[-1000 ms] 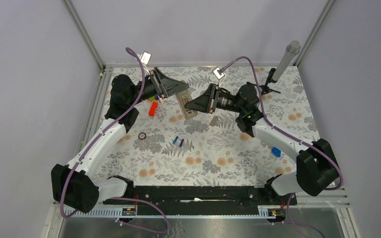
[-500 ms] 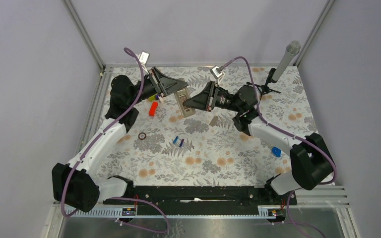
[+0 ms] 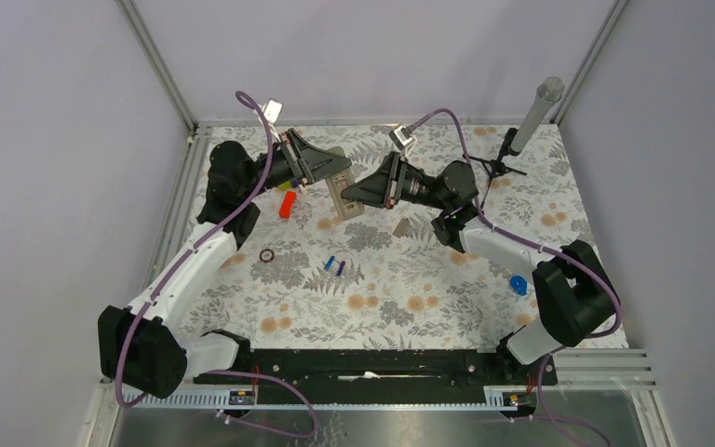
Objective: Load the batteries into the remote control
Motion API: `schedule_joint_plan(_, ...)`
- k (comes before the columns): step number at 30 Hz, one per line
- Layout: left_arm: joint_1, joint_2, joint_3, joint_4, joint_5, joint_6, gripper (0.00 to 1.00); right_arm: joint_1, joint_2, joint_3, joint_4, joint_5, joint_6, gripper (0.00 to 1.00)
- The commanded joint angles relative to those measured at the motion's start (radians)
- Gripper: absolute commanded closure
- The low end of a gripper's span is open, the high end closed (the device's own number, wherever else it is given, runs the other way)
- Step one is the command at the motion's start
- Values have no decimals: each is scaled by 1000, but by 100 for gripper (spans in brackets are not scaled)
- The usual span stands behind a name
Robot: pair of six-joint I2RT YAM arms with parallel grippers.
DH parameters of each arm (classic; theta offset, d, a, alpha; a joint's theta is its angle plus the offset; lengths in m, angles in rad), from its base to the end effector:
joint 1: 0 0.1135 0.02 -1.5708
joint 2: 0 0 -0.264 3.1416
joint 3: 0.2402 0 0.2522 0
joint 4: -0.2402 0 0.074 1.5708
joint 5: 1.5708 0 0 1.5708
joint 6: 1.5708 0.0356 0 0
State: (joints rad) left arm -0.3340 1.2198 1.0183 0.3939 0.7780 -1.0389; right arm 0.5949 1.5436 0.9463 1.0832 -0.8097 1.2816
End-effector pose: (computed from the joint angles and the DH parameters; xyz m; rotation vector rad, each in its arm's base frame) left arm 0.2552 -0.1150 0.3902 0.1812 1.6530 -1.6173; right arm 0.2640 0.2098 0.3353 -0.4189 1.4864 2.0030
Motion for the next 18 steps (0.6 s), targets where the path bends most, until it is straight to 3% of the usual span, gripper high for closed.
schedule_joint_plan(1,-1,-36,3,34,97,37,68,-10,22,47,29,26,38,91)
schedule_joint_plan(5,16,-55,5,8,78,74,100,-12,17,50,-29,27,-1,82)
schedule_joint_plan(9,46,-71,27,-111,23,162,100,-12,-25,54,-240,89,-177,37)
schedule_joint_plan(11,67,-78,48,-211,-23,232,100,-12,-57,60,-416,160,-284,24)
schedule_joint_plan(14,86,-92,107,-512,-227,400,100,-10,-93,66,-622,292,-403,16)
schedule_joint_plan(18,87,-112,148,-748,-573,538,100,25,-78,90,-865,482,-489,22)
